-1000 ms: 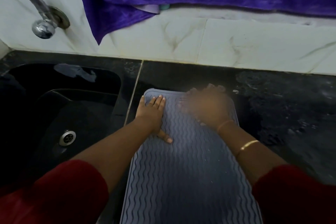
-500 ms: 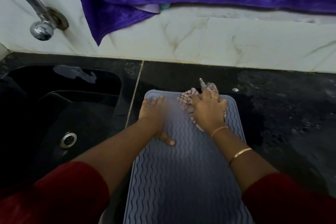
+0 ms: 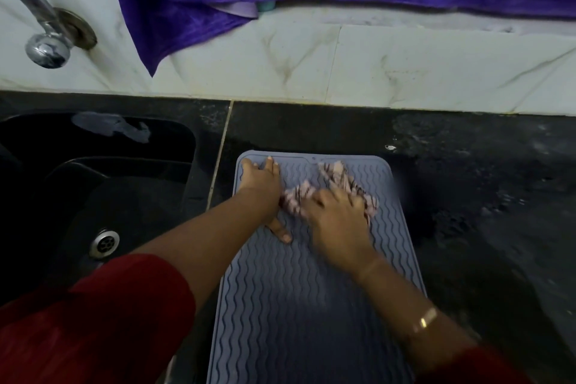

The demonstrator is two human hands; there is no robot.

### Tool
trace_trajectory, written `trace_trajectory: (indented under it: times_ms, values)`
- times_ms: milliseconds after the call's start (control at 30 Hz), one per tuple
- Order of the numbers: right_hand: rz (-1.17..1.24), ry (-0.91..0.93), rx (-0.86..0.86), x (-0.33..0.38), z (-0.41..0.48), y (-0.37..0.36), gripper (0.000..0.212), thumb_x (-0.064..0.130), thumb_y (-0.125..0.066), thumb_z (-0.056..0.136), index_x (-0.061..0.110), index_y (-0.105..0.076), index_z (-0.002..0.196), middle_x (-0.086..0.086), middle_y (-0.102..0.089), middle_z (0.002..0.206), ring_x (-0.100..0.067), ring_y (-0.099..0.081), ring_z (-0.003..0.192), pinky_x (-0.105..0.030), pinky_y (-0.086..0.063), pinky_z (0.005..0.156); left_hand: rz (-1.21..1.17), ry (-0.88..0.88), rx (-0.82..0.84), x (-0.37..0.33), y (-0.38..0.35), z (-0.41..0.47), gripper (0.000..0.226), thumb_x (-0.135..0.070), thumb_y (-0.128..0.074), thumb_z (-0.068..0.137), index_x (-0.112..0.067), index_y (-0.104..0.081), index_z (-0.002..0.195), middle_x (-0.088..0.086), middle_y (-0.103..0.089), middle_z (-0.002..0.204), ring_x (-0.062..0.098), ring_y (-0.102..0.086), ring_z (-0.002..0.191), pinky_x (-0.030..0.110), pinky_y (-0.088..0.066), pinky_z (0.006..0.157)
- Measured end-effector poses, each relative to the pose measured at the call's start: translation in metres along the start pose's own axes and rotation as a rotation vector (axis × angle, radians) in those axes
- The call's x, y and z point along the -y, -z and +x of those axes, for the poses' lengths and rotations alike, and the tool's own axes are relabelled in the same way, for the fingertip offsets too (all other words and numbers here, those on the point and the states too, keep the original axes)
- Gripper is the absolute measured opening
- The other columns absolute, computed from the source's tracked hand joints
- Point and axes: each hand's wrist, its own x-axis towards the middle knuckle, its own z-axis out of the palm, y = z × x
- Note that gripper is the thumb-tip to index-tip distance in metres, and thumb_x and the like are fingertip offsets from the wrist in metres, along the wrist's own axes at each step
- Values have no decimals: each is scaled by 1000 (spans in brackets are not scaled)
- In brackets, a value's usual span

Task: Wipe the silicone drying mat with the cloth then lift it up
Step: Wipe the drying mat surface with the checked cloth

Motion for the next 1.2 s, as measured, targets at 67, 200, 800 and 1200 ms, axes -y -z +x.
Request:
trace_trajectory:
  times_ms: [67,200,800,1200]
  values:
    - [-2,40,-60,5,-28,-6,37,23,-75,62,23,-68,98,-5,-62,92,-30,-61,88,-42,-45,69,6,2,-30,0,0,-1,127,-76,-57,72,-1,11,149,18,11,158,36,-11,145,52,-14,114]
    - [-132,-86,-85,-6,17,-9,29,26,-65,78,21,-63,106,-12,-60,101,-34,-57,94,-45,-46,74,-28,-13,-25,2,-1,-5,143,-88,-52,57,1,12,149,20,11,158,37,-9,146,52,-11,114]
    - [-46,-188,-57,17,5,7,27,17,-62,82,11,-61,108,-17,-57,104,-34,-59,89,-43,-51,70,-391,-63,-236,2,-46,1,132,-81,-56,63,-15,18,150,11,27,155,34,15,145,61,10,110]
    - [63,-276,-70,64,-69,14,34,19,-74,67,23,-68,100,-1,-68,90,-19,-67,75,-33,-56,69,-530,-57,-312,-6,-65,-11,97,-71,-48,80,-32,2,153,1,5,161,27,7,148,53,15,113]
